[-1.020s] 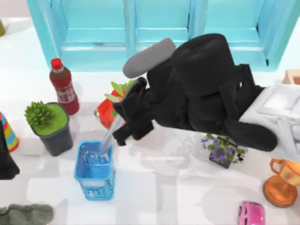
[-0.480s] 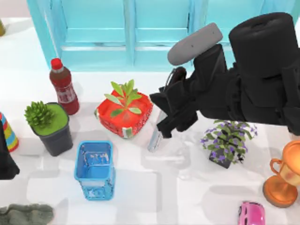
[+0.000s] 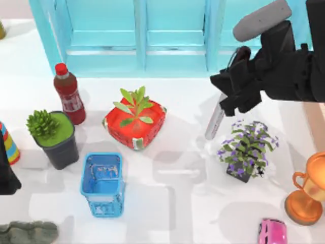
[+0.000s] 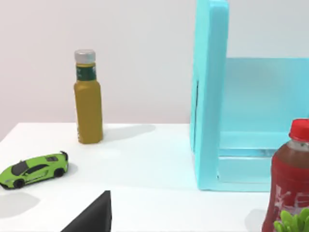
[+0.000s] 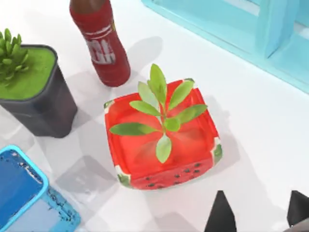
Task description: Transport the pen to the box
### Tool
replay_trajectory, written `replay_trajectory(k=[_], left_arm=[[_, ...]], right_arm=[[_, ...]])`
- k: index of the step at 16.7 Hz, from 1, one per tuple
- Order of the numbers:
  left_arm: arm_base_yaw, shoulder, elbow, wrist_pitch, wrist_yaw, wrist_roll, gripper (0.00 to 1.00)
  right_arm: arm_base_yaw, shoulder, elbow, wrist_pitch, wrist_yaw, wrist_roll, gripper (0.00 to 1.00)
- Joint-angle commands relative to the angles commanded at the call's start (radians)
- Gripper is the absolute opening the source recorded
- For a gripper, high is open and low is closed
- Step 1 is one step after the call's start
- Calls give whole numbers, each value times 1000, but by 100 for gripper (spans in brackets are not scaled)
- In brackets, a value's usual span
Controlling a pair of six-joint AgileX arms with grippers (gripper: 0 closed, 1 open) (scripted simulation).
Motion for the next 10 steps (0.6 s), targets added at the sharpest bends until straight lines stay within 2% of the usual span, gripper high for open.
replay_trajectory(k=[10], left_arm=[[0, 0, 0, 0, 0, 0, 100]], right_arm=[[-827, -189, 17, -368, -252, -420, 0]])
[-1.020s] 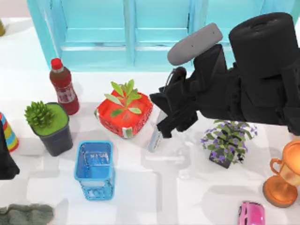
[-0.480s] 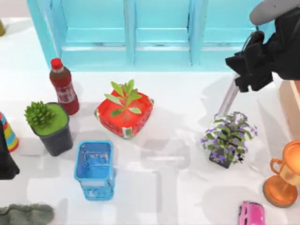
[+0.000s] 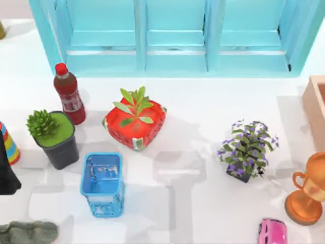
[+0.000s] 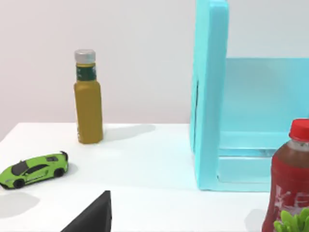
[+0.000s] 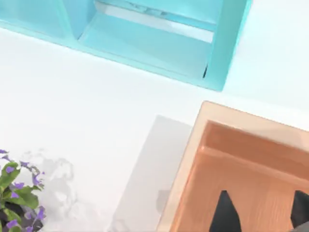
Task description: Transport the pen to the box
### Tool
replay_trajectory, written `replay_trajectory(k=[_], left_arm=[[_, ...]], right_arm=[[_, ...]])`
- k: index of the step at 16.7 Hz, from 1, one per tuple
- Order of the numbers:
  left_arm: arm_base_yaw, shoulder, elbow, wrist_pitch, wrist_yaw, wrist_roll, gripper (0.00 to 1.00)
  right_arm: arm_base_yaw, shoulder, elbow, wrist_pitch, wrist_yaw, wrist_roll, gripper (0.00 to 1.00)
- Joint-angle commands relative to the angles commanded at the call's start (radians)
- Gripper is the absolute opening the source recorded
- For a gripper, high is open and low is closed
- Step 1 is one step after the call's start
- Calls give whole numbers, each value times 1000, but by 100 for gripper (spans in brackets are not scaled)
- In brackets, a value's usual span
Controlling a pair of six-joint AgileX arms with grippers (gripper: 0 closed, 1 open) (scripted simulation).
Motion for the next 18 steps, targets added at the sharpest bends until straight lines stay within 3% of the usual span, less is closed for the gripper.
replay_trajectory(k=[5, 12, 18], left_arm=[[0, 0, 0, 0, 0, 0, 100], [0, 0, 0, 0, 0, 0, 100], [0, 0, 0, 0, 0, 0, 100]], right_arm=[[-190, -68, -13, -103, -68, -121, 0], [-182, -61, -26, -88, -60, -113, 0], [-131, -29, -169, 143, -25, -69, 0]])
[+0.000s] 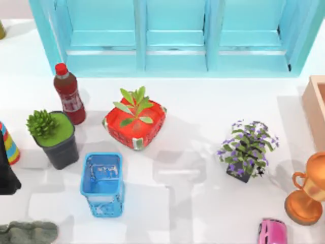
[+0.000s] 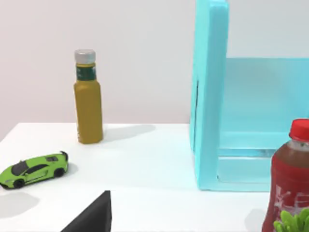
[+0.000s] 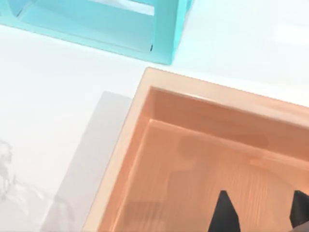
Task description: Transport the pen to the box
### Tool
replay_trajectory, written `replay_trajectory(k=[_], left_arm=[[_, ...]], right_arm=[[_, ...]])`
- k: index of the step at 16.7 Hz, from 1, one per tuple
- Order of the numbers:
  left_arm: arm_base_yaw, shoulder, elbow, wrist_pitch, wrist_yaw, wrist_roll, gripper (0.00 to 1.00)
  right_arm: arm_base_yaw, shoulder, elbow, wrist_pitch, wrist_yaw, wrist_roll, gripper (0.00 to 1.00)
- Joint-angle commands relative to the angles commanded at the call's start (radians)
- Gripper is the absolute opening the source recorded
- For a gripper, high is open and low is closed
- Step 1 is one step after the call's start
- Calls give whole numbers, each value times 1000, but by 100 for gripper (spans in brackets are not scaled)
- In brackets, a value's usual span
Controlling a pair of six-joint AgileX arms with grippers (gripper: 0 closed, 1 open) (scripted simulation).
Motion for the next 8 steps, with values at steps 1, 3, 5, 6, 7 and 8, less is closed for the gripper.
replay_trajectory(k=[1, 3, 5, 6, 7, 8], left_arm=[[0, 0, 0, 0, 0, 0, 100], [0, 0, 0, 0, 0, 0, 100], [0, 0, 0, 0, 0, 0, 100], [0, 0, 0, 0, 0, 0, 100], [0, 0, 0, 0, 0, 0, 100], [0, 0, 0, 0, 0, 0, 100]], right_arm=[[9, 7, -27, 31, 6, 8, 0], [25, 20, -53, 60, 17, 22, 0], [26, 21, -54, 61, 18, 22, 0], [26, 21, -54, 61, 18, 22, 0], [26, 21, -54, 61, 18, 22, 8], [26, 21, -54, 61, 18, 22, 15]])
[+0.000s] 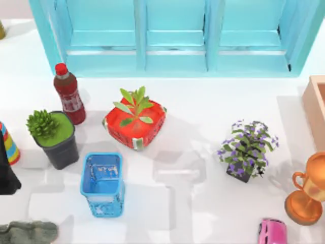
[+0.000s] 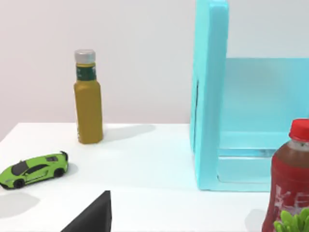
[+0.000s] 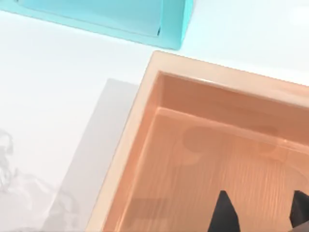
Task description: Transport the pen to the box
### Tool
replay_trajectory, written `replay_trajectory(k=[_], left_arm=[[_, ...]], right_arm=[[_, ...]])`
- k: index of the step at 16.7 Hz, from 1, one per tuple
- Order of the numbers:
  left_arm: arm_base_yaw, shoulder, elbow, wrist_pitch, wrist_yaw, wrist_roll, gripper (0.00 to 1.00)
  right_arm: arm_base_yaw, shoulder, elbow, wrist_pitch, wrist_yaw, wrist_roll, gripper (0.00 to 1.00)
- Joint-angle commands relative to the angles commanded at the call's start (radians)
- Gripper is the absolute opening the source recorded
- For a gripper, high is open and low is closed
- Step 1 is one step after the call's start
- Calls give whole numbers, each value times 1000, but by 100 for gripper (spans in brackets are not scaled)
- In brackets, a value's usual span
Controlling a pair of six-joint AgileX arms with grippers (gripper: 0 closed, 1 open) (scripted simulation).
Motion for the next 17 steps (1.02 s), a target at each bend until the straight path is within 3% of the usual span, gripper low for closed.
replay_trajectory(k=[11, 17], left_arm=[[0, 0, 0, 0, 0, 0, 100], [0, 0, 0, 0, 0, 0, 100]], right_arm=[[0, 0, 0, 0, 0, 0, 98], [0, 0, 0, 0, 0, 0, 100]])
